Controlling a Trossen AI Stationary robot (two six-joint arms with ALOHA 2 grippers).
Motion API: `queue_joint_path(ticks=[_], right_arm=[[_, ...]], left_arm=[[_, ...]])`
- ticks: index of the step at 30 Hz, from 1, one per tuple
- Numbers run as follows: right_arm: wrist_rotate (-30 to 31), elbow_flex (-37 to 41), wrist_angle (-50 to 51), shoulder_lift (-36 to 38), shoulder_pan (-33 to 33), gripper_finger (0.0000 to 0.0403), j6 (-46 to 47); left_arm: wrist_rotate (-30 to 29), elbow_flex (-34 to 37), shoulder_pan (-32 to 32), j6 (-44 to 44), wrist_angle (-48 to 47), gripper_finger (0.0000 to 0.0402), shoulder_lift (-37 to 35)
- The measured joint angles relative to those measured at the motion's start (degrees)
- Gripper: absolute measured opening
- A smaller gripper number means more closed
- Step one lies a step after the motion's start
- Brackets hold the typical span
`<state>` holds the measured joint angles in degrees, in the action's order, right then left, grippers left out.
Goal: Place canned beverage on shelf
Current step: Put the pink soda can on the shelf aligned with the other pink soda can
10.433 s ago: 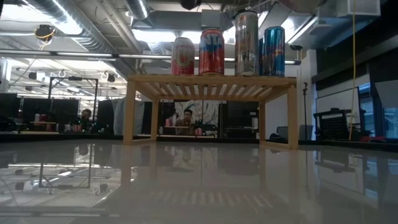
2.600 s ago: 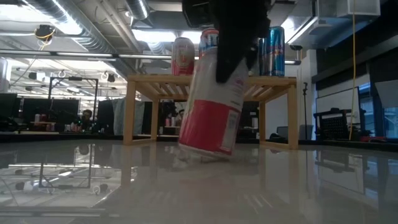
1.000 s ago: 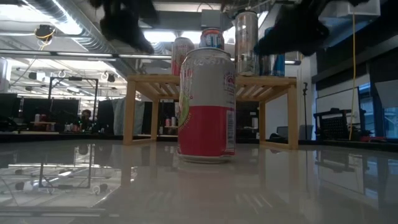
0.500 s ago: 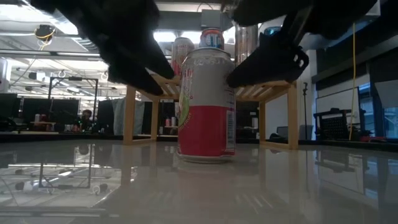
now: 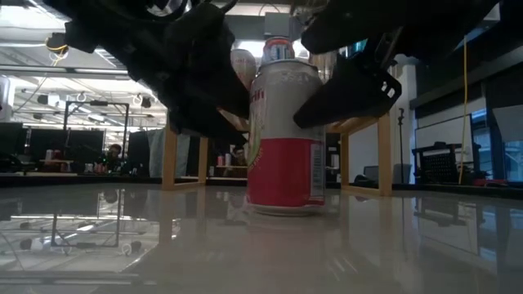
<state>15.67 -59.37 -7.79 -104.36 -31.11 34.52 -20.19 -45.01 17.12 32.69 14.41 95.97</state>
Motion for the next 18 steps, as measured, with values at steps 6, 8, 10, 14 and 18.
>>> queue_joint_path(ticks=[6,8,10,14,18], right_arm=[[-3.7,0.0,2.5,0.0,0.7,0.0363,0.0],[-4.2,0.0,3.8,0.0,0.6,0.0363,0.2],[-6.7,0.0,5.0,0.0,0.7,0.0363,0.2],[-7.7,0.1,8.4,0.0,0.9,0.0363,0.2],[-7.3,0.1,9.4,0.0,1.6,0.0363,0.2]], left_arm=[[0.9,0.0,1.1,0.3,0.1,0.0326,0.2],[1.4,0.0,1.9,0.2,0.2,0.0326,0.1],[1.8,0.0,3.1,-0.2,1.5,0.0326,0.1],[3.5,0.0,5.2,-0.3,4.3,0.0326,0.1],[3.9,0.0,6.1,-0.2,4.1,0.0326,0.1]])
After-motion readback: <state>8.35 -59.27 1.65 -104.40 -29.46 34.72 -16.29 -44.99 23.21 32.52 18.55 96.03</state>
